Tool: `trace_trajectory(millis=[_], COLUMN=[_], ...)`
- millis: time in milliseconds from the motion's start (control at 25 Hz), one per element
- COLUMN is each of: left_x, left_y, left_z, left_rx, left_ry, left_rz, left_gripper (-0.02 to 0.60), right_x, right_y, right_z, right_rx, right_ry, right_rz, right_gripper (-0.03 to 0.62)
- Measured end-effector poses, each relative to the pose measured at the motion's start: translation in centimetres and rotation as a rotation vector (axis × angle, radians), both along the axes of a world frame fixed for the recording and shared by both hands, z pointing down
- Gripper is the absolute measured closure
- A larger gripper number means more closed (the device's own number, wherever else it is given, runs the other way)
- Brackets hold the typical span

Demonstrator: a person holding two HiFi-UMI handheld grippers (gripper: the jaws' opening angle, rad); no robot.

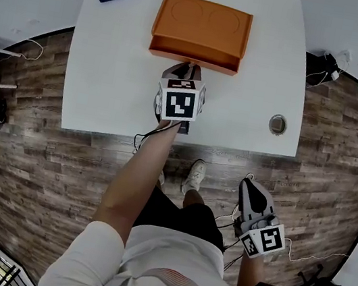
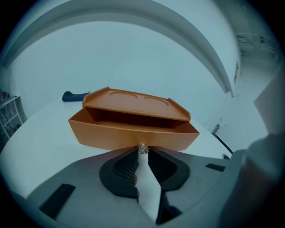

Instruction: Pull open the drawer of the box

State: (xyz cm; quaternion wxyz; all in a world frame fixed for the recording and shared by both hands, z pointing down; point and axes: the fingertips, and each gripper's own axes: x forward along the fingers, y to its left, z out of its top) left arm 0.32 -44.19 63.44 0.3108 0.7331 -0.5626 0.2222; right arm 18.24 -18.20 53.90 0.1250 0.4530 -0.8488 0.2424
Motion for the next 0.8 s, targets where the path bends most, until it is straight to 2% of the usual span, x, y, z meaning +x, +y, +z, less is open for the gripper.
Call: trace_trajectory(millis=[800], left_x=[0.0], left_y=[4.3], left_z=[0.4], left_rx=[-0.05], left_ry=[0.004], left_rz=[-0.027], left_gripper=[0.503], right_x=[0.4], right_y=[1.4], right_z=[-0.6], right_rx=[0.015], right_ry=[-0.018], right_rz=[-0.015], right_gripper=[0.6])
